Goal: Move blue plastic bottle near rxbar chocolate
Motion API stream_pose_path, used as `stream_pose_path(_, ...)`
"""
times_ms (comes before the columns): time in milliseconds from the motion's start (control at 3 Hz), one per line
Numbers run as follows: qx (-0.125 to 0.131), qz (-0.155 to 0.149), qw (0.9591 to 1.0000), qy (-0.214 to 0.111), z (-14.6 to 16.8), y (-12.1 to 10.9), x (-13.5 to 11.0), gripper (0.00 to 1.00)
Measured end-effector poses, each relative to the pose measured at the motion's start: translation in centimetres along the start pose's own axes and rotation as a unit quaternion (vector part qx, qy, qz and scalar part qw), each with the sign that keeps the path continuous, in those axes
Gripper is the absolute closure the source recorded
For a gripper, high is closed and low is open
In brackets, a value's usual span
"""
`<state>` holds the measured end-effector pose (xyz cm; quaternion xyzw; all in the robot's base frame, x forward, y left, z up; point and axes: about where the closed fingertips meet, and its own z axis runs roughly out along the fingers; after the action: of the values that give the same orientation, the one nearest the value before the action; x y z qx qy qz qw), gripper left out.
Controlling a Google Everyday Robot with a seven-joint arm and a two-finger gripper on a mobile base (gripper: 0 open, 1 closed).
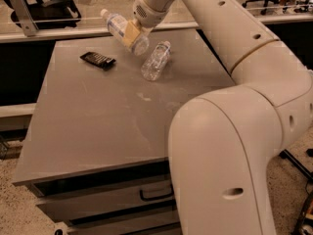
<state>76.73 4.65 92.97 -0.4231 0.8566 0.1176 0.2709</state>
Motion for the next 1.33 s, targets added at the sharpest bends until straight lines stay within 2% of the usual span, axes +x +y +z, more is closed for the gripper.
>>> stream_pose_path(333, -0.005, -0.011, 0.9997, 0.02, 2.1, 1.6, 0.7, 0.59)
stream_pose_path(1000, 0.0, 0.002, 0.9972, 0.074, 5.6, 2.2, 3.6, 0.12)
stream_pose_path(1333, 0.001, 0.003, 0.9964, 0.085, 6.0, 2.5, 4.3, 0.0)
